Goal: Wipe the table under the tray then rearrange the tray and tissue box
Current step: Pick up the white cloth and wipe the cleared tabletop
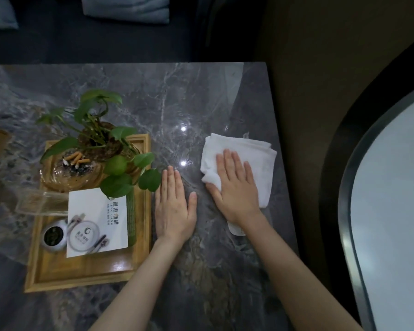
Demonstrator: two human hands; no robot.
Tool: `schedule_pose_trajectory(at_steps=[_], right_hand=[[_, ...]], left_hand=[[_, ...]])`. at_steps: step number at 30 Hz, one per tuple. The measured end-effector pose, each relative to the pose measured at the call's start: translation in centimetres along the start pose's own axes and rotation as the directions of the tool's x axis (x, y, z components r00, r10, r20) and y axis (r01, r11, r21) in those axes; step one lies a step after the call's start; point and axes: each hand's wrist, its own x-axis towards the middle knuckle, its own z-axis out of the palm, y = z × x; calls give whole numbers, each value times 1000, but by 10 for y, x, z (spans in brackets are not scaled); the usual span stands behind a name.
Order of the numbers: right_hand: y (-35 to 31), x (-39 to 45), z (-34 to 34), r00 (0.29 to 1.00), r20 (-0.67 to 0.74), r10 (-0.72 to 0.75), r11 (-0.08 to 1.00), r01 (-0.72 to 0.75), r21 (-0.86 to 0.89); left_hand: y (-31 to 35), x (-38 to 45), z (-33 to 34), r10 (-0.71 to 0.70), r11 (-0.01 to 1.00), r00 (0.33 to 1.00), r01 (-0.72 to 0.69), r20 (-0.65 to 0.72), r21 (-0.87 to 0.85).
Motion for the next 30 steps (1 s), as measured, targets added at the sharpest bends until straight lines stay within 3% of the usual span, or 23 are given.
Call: schedule_pose_trajectory(at_steps=[9,17,23,30], right_hand=[[44,51,-23,991,10,136,991,-136,21],[-8,82,-23,969,28,244,967,-246,67],[-26,40,-13,997,79,12,995,-19,93],[-13,-9,-17,961,208,-181,983,171,61]], left_hand=[[1,0,-2,-7,1000,1000,7,8,-13],[2,1,0,-13,1000,1000,13,21,-5],[0,-1,-2,-13,1000,999,12,44,23],[-3,0,-8,15,1000,993,-15,119,-5]])
